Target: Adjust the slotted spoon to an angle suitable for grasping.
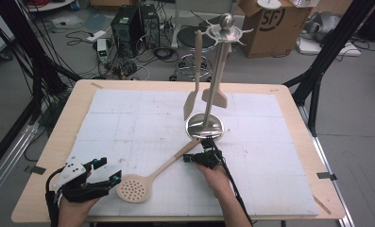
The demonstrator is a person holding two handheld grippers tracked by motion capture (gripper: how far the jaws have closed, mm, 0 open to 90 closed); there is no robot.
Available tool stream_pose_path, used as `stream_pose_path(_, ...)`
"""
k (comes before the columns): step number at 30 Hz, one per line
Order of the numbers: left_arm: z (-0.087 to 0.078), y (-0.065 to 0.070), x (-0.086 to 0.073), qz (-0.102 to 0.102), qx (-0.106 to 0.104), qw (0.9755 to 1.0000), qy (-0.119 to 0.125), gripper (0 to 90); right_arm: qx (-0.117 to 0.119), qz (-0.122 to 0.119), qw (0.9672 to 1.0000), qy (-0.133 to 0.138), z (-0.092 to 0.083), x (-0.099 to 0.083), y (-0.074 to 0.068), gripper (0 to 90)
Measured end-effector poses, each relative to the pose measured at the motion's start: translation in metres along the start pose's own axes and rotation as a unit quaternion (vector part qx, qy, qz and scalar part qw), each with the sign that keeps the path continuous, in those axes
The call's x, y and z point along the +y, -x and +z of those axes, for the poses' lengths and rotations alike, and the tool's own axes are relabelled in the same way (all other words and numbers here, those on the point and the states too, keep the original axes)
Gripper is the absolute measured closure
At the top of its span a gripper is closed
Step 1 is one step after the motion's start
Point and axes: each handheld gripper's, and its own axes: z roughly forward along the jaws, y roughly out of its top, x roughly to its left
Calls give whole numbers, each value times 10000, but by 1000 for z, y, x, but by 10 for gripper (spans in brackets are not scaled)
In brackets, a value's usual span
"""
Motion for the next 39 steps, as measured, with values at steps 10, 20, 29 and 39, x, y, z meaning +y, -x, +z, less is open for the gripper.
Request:
stream_pose_path(10, -1, -3, -1, -40, 14, 10000, 18, 250, -22, -8, 10000, 56, 11, 6, -8, 896)
stream_pose_path(20, -3, -1, 0, -14, 28, 10000, 10, 250, -28, -58, 10000, 74, 8, 5, -12, 895)
stream_pose_path(29, -3, -3, -1, -6, 56, 10000, 7, 250, -7, -110, 9997, 196, -3, -2, -12, 684)
stream_pose_path(39, -2, -2, -1, -11, 46, 10000, -1, 250, 86, -221, 9992, 319, -28, -6, -9, 521)
